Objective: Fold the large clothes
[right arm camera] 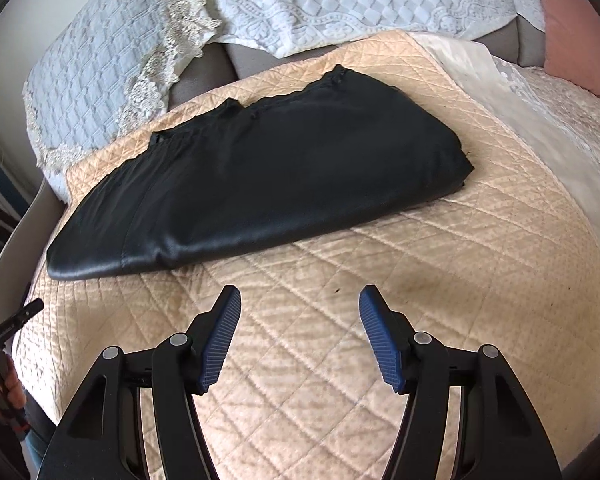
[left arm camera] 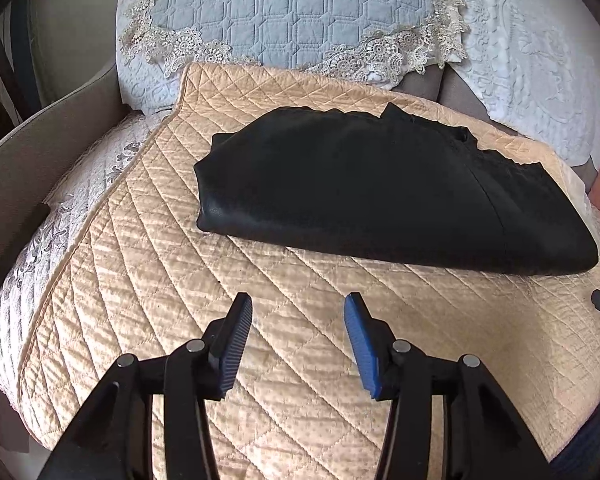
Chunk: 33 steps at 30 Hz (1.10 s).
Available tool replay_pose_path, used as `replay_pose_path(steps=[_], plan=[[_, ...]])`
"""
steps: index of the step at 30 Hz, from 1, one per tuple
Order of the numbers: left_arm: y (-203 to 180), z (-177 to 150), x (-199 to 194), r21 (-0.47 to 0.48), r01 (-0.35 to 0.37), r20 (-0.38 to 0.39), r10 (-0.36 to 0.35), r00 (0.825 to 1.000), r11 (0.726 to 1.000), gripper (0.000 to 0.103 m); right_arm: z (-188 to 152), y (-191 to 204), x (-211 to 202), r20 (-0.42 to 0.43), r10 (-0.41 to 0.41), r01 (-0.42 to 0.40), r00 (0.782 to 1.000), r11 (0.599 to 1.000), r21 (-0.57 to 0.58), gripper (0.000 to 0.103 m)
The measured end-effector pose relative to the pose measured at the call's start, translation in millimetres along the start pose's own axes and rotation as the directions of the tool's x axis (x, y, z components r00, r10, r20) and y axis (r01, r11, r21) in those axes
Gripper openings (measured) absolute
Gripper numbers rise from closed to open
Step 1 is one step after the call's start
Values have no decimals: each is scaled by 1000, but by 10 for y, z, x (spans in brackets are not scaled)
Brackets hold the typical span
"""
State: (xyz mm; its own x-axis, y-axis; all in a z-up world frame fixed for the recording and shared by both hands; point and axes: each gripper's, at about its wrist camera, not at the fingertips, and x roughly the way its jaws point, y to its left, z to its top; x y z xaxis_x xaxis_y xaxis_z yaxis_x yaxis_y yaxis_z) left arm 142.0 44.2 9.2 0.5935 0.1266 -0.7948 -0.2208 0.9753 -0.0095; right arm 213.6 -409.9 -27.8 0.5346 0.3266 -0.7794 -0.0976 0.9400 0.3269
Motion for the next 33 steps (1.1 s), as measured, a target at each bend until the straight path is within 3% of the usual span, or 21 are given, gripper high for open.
replay_pose_path(steps=[5, 11, 17, 21, 31, 33], plan=[[73, 59, 183, -28, 4, -3, -4, 1000, 1000, 53, 88, -195, 96, -10, 7, -6, 1000, 997, 73, 63], [406, 145, 566, -205, 97, -33, -105, 994, 974, 55, 251, -494, 179, 15, 47, -49, 999, 979, 195, 64], [681, 307, 731, -375, 165, 14, -172, 985, 912, 62, 376, -826, 244, 77, 110, -131, 991, 923, 363, 65], [839, 342, 846, -473, 184, 33, -191, 981, 861, 62, 464, -966, 283, 121, 101, -144, 988, 892, 429, 65], [742, 491, 1017, -433, 60, 38, -49, 998, 899, 61, 644, -1087, 459, 139, 54, -117, 989, 857, 502, 65], [715, 539, 1045, -415, 14, 31, -1, 1000, 910, 49, 682, -1120, 503, 126, 42, -103, 991, 844, 526, 65]])
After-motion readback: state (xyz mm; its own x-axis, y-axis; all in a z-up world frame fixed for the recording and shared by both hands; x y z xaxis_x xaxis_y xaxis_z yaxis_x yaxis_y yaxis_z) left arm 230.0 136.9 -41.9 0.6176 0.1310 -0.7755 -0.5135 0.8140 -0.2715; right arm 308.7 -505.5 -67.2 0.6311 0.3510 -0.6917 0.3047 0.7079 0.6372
